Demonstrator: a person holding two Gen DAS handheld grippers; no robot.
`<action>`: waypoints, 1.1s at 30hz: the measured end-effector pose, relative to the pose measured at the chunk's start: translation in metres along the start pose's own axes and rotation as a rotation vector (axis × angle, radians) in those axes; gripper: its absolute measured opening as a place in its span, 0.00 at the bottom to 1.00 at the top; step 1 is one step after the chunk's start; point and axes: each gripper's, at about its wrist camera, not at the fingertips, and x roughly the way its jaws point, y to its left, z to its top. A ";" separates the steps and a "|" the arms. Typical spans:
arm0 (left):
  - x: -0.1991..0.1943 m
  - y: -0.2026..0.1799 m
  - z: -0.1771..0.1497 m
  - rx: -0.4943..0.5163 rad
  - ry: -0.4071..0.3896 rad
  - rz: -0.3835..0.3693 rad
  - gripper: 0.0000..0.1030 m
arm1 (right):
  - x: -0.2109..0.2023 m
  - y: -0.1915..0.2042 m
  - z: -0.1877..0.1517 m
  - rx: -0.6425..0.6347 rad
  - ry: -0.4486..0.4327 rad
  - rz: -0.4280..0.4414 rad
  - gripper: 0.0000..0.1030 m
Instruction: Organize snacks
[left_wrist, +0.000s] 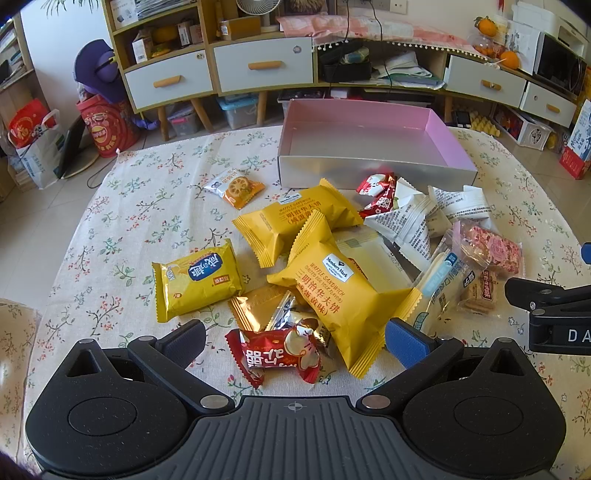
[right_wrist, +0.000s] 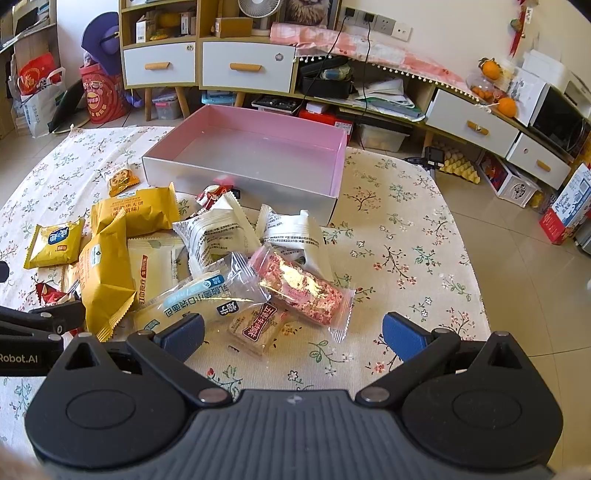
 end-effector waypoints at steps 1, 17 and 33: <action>0.000 0.000 0.000 0.000 0.000 0.000 1.00 | 0.000 0.000 0.000 0.000 0.000 0.000 1.00; 0.000 0.001 0.000 -0.001 0.000 0.002 1.00 | 0.001 0.000 -0.001 -0.001 0.001 -0.001 1.00; 0.015 0.023 -0.003 -0.015 0.012 -0.012 1.00 | 0.009 -0.002 -0.001 0.007 0.020 0.049 1.00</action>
